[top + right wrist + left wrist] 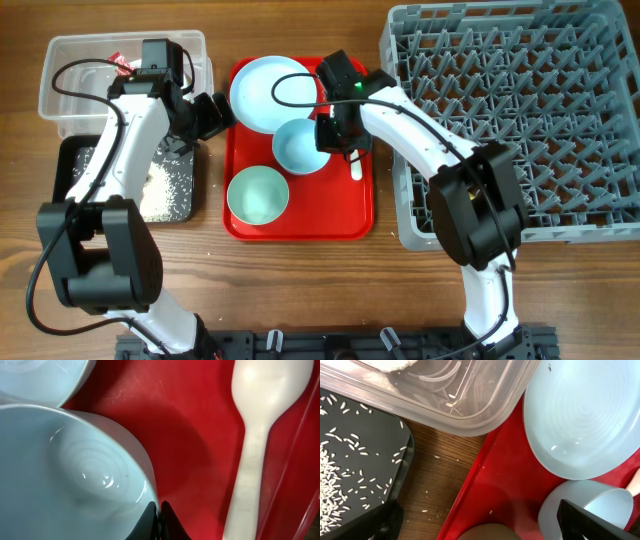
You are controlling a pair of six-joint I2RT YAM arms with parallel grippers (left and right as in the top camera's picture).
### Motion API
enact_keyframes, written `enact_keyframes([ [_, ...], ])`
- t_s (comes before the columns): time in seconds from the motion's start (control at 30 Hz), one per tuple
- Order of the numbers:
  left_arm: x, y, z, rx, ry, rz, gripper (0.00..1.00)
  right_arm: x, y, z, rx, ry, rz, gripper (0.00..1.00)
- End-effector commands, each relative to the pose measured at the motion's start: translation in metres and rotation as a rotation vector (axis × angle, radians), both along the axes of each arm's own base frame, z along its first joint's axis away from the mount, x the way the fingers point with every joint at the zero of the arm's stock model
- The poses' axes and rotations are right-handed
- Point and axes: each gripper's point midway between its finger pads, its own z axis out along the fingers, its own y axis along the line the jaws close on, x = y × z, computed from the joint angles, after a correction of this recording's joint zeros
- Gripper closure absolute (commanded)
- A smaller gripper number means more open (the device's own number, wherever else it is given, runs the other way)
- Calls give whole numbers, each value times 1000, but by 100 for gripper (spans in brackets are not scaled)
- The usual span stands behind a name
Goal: Sort waste into correct bins and load items into the dishwasher rack
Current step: 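Carry the blue bowl into the dish rack with right gripper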
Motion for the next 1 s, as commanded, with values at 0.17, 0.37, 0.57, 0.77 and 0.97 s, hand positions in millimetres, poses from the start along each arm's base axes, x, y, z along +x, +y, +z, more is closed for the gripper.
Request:
enact_keyframes([
  [0.17,-4,3,19,16,-21,-1,0,13,-8,49,39,-104,1,96],
  [0.37,-9,22,68,83,-137,40,0,40,-80,151,92,-322,-124,96],
  [0.57,-12,53,88,254,-189,102,0,63,-198,194,-212,-524,-390,96],
  [0.77,-12,53,88,256,-187,103,0,93,-293,221,-651,-746,-678,96],
  [0.97,-12,53,88,256,-187,103,0,138,-298,218,-891,-845,-512,96],
])
